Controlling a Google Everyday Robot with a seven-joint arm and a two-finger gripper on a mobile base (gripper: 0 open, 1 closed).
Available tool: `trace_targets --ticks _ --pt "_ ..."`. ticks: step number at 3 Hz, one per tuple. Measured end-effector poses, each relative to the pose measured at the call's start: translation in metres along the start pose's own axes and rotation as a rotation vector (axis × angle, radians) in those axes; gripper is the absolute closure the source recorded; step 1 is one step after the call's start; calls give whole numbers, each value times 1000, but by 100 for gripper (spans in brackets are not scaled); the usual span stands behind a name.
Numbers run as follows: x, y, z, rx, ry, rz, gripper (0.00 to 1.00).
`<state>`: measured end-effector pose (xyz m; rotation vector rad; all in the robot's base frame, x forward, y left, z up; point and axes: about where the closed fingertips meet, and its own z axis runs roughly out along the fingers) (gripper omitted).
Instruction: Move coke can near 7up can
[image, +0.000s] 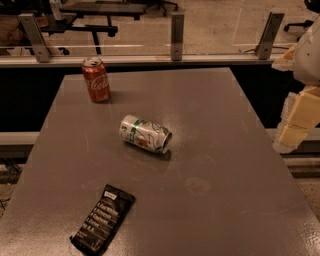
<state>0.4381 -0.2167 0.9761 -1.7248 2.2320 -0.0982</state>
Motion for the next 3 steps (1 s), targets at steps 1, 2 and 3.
trace_targets --ticks 1,2,3 --pt "0 0 0 0 0 0 0" --pt "-14 -7 4 -31 -20 -8 0" --pt "-54 -29 17 -53 -85 -28 0"
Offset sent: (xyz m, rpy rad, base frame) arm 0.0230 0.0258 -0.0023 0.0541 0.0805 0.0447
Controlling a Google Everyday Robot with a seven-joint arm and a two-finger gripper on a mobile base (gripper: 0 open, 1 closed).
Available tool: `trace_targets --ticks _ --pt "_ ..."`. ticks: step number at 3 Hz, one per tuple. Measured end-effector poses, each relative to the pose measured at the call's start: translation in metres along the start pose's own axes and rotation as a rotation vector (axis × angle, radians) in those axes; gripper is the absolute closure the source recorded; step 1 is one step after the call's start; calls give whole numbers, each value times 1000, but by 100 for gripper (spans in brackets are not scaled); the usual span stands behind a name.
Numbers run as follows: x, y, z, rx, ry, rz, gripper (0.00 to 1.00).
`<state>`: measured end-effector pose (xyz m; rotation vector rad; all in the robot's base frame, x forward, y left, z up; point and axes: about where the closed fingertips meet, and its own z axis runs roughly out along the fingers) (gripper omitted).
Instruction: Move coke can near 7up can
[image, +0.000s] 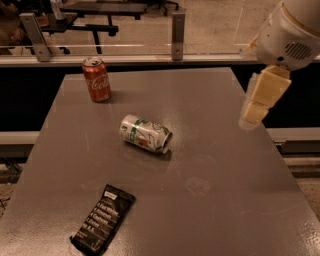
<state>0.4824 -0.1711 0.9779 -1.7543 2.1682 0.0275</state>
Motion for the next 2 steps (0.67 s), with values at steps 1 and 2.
trace_targets --ticks 1,2 --pt "-48 -30 18 1 -81 -27 0" --pt "-91 -53 32 21 -135 -44 0"
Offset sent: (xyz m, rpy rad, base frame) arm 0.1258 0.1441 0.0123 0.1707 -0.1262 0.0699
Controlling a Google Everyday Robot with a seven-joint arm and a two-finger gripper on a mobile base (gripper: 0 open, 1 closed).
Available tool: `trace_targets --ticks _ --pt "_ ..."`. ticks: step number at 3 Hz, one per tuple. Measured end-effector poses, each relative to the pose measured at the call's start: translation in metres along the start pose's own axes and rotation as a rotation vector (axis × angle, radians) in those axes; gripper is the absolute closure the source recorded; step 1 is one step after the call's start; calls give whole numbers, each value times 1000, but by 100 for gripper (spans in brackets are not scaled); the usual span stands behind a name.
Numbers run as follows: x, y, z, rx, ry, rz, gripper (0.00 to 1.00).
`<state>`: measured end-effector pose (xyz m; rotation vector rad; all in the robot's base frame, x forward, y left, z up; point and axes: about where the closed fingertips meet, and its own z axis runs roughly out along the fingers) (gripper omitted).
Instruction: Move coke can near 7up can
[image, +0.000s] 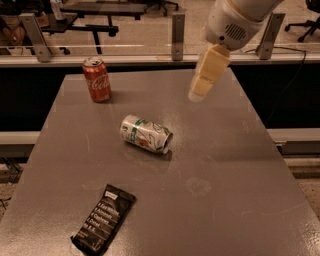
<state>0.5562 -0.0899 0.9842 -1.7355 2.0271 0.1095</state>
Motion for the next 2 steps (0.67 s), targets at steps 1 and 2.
trace_targets --ticks 1,2 --pt "-39 -21 28 10 -62 23 0" --pt "-74 -35 53 -11 -122 30 0"
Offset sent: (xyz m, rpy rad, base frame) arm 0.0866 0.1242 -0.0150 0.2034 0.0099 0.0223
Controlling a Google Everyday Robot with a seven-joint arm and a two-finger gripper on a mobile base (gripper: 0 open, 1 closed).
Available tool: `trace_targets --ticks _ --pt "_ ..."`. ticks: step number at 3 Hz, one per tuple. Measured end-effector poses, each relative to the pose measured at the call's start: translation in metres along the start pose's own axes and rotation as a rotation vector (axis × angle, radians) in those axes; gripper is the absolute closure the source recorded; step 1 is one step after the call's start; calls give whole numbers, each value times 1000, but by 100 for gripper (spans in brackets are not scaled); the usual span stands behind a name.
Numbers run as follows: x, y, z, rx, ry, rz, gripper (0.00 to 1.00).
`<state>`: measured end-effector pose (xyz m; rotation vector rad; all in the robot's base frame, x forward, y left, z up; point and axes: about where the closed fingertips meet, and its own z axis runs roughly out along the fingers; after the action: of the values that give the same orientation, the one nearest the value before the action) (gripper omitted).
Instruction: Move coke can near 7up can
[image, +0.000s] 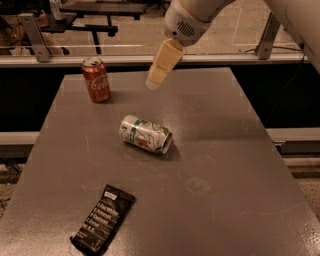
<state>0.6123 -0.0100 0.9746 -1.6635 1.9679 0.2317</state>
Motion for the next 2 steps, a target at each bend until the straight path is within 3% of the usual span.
trace_targets --ticks 2 --pt "-56 -13 66 -64 -54 -19 0"
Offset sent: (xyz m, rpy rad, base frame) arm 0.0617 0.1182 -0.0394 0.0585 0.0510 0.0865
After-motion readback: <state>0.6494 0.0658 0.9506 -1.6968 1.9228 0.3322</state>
